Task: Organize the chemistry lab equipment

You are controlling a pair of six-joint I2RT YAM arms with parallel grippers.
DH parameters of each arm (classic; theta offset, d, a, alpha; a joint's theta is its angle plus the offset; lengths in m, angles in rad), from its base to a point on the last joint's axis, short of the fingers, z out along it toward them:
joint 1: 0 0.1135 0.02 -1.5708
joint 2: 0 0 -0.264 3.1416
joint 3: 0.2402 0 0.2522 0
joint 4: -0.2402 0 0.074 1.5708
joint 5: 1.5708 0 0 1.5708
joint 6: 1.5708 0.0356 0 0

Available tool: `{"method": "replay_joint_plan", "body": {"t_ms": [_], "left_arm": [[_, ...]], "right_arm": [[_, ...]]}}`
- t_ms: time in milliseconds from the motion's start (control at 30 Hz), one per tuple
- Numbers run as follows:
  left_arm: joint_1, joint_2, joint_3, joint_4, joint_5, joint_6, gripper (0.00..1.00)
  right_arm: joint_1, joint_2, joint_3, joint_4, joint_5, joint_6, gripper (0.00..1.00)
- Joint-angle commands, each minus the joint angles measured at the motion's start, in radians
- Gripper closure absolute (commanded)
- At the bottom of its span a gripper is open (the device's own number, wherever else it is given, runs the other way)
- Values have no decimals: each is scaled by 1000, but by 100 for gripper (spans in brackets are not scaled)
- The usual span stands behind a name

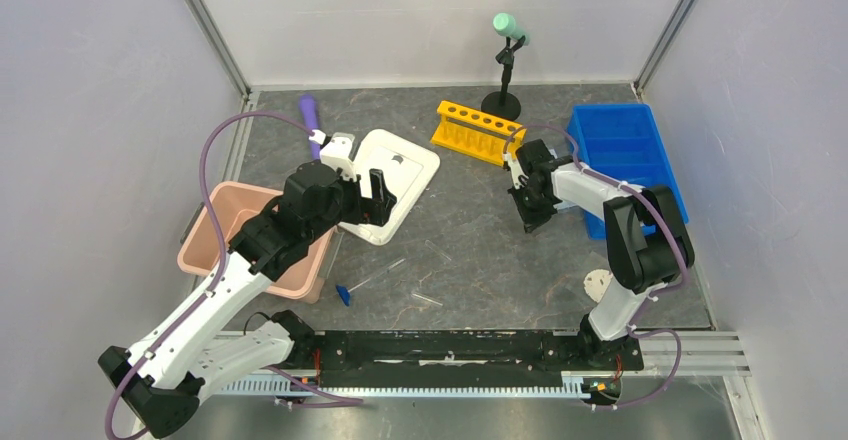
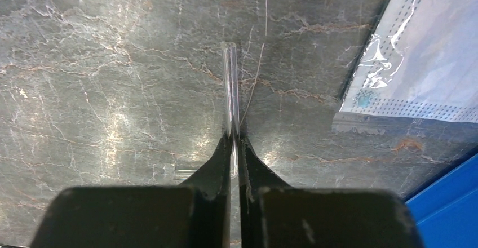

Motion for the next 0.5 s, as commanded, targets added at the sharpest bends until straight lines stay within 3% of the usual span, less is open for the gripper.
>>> {"method": "replay_joint_plan", "body": {"t_ms": [0, 467], "left_arm": [[-3, -12, -3, 8, -20, 25, 0], [-3, -3, -3, 9, -21, 23, 0]], "right_arm": [[3, 33, -51, -10, 6, 0, 99], [-5, -71, 2, 1, 4, 26, 100]]}}
